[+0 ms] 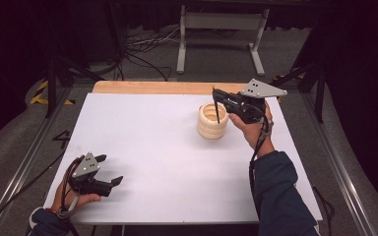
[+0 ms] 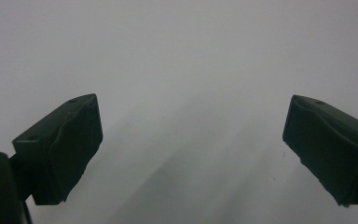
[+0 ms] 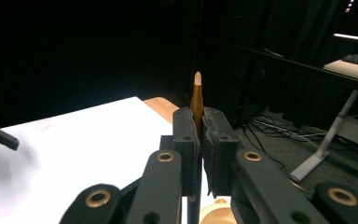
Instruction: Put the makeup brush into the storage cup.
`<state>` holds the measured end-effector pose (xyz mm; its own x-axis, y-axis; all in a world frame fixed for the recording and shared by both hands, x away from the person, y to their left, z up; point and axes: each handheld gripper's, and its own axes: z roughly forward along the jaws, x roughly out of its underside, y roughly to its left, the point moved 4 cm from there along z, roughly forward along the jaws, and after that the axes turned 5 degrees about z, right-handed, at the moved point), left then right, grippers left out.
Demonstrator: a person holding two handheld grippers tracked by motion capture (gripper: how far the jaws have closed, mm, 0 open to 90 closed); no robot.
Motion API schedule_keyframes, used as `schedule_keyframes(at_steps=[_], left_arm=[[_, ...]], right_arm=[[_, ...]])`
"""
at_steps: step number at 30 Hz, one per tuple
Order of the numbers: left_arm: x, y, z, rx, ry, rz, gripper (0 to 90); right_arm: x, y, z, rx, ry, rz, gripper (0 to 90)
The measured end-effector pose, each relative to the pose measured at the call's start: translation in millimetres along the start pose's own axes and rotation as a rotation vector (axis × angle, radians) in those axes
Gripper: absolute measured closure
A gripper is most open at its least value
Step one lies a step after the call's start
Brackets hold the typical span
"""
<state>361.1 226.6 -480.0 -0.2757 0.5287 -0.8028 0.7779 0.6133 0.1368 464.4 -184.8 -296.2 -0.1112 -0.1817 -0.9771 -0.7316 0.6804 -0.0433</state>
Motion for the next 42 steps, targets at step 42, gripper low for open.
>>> schedule_keyframes(at_steps=[42], left_arm=[[2.4, 0.9, -0.6, 0.013, 0.005, 0.001, 5.7]], right_arm=[[33.1, -36.3, 35.8, 0.075, 0.003, 0.117, 84.8]])
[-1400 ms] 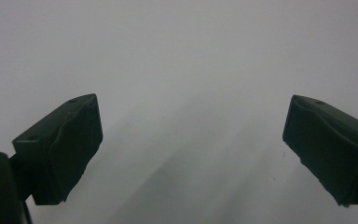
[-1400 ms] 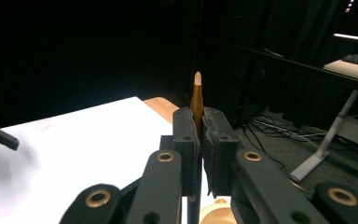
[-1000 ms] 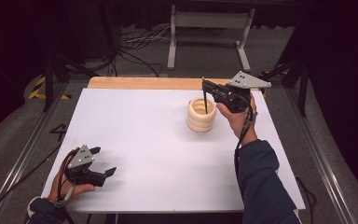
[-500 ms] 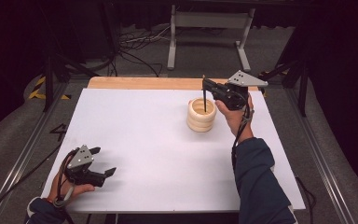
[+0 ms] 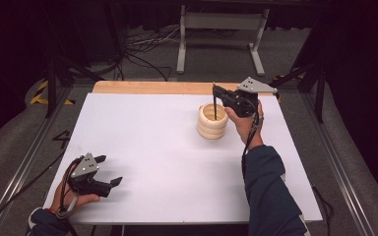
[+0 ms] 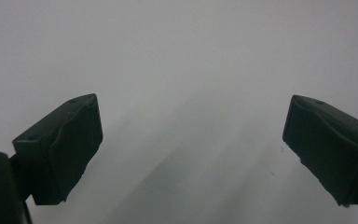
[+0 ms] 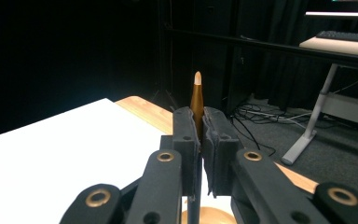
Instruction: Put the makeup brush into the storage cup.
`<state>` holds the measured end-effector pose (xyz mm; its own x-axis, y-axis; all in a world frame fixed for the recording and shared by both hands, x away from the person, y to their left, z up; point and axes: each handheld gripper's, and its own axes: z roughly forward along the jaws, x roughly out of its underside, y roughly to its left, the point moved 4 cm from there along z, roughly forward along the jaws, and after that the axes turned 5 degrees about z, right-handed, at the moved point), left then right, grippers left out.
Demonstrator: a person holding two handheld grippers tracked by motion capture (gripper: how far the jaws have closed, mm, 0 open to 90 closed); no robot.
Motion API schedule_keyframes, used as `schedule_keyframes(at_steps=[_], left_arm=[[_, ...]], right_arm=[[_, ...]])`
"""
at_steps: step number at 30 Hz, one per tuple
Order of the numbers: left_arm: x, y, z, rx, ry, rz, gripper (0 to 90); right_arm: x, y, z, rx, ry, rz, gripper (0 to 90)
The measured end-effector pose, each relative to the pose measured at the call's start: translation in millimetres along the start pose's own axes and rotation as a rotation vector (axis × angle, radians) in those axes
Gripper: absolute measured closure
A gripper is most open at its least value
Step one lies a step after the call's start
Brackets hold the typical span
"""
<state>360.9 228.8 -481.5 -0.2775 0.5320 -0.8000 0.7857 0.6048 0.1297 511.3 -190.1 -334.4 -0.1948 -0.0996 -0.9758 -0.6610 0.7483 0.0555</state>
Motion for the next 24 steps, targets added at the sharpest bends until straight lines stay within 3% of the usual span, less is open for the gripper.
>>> schedule_keyframes(at_steps=[9, 24], left_arm=[[0.4, -0.1, 0.2, 0.002, 0.002, 0.001, 5.7], [0.4, -0.6, 0.5, 0.004, 0.004, 0.000, 5.7]], right_arm=[[16.3, -4.9, 3.5, 0.005, 0.018, 0.020, 84.9], [24.7, -5.2, 3.6, 0.005, 0.027, 0.026, 84.8]])
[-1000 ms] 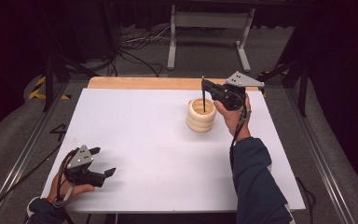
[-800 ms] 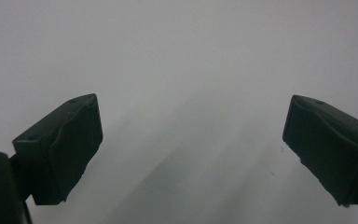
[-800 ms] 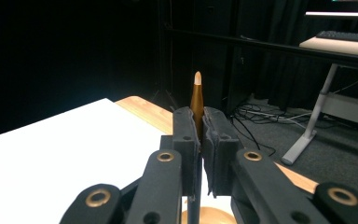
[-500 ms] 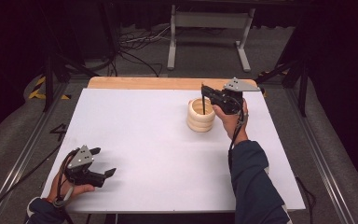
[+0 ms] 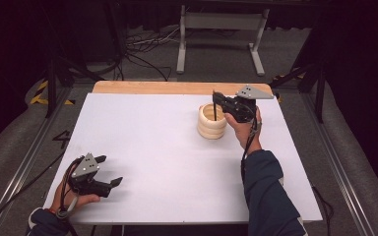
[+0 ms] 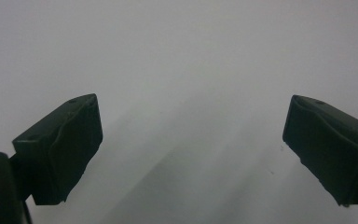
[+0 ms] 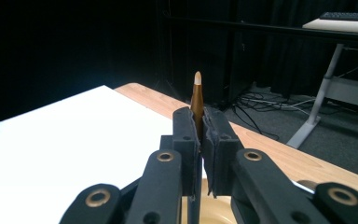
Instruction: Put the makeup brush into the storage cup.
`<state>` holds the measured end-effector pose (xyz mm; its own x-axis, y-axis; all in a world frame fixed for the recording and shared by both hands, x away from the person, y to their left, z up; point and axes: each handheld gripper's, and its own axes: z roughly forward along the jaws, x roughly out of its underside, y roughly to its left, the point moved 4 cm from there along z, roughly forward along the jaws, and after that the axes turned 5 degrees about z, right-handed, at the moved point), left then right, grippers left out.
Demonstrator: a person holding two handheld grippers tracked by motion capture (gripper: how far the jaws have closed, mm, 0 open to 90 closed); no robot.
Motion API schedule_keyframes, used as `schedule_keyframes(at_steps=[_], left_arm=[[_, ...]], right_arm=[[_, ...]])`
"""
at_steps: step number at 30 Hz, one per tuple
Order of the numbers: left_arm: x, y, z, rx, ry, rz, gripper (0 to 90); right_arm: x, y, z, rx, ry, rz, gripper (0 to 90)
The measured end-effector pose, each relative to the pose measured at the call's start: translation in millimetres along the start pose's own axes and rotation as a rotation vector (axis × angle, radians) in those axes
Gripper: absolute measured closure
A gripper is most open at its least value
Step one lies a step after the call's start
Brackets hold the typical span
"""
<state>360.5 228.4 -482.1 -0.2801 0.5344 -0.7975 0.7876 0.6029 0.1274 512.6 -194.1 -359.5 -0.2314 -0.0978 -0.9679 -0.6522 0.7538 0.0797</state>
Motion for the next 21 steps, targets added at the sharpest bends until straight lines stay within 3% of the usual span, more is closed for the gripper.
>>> schedule_keyframes(at_steps=[21], left_arm=[[0.3, -0.1, 0.5, 0.001, 0.004, -0.002, 5.7]], right_arm=[[3.9, -1.5, -2.3, -0.009, 0.002, 0.007, 84.4]])
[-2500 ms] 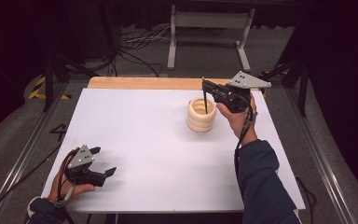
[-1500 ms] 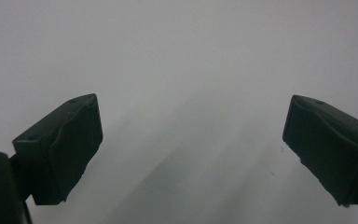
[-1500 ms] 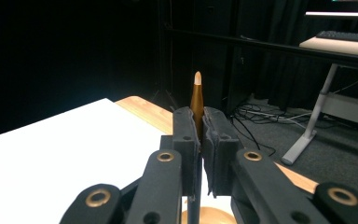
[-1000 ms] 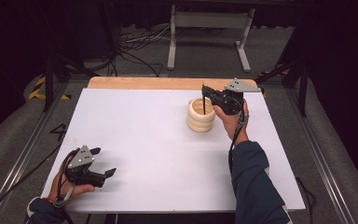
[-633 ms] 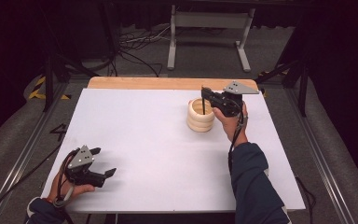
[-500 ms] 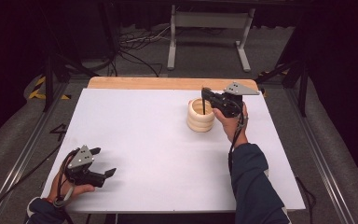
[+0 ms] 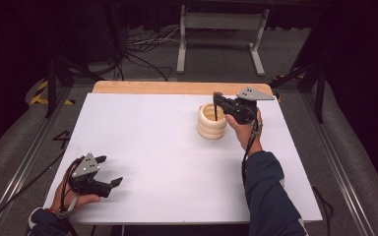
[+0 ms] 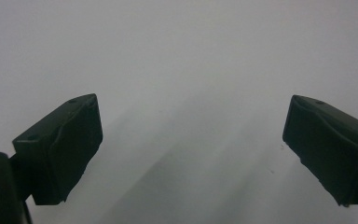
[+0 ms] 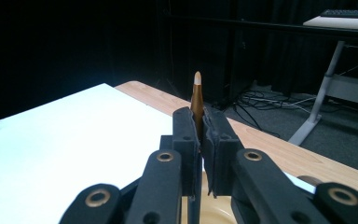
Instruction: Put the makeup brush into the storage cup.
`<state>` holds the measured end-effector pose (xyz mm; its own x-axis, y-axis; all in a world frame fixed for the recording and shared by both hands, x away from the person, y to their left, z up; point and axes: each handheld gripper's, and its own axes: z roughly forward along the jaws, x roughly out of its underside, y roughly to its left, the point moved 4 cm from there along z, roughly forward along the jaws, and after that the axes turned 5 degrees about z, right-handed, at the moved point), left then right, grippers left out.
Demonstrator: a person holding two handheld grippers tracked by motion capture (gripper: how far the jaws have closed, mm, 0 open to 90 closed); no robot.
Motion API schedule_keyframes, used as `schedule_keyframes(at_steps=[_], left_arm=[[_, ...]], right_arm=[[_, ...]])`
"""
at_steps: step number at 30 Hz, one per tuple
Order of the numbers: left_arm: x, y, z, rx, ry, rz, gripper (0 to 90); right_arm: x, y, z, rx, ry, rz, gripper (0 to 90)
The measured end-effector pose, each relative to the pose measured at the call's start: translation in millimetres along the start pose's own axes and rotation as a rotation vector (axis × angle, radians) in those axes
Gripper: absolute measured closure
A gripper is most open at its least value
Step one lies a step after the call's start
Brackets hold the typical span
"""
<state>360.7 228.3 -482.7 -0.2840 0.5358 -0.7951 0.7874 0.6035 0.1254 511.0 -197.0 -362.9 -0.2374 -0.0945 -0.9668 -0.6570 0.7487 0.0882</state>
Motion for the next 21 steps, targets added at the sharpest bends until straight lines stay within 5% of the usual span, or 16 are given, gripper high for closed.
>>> schedule_keyframes(at_steps=[21], left_arm=[[-0.2, 0.4, -0.6, 0.002, -0.004, -0.006, 5.7]], right_arm=[[-3.2, 5.3, -6.8, 0.027, 0.013, -0.020, 44.8]])
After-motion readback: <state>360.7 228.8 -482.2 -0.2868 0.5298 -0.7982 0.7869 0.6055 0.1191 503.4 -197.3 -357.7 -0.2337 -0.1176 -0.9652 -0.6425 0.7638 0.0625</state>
